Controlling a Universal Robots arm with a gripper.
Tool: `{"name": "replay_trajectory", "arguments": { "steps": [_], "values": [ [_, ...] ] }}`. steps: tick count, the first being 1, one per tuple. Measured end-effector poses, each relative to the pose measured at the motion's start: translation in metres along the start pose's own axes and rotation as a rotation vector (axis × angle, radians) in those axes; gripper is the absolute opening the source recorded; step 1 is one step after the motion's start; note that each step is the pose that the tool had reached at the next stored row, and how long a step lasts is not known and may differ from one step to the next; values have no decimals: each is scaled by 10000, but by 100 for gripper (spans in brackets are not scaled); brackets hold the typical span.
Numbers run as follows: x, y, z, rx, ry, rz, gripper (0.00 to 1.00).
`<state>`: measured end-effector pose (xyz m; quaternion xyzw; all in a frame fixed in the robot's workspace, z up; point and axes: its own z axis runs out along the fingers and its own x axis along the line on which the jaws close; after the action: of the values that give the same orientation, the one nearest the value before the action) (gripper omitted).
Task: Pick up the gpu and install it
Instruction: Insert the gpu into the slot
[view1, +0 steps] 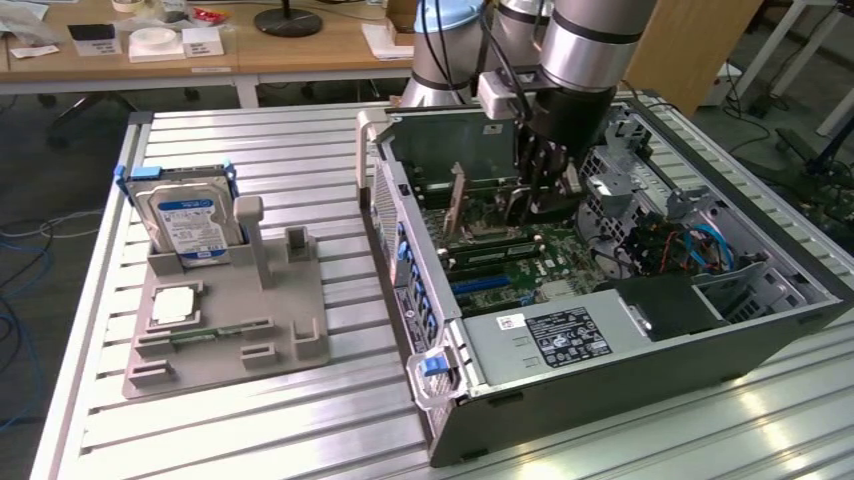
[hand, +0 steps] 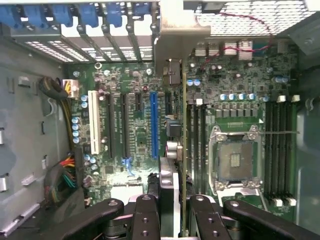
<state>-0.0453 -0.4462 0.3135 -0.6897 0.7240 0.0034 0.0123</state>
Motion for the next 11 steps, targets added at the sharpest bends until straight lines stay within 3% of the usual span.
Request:
{"name": "replay_trajectory", "arguments": {
  "steps": [3,11],
  "values": [
    [74,2,24,0,0,1,28],
    [83,54,164,-8,1,1,28]
  ]
}}
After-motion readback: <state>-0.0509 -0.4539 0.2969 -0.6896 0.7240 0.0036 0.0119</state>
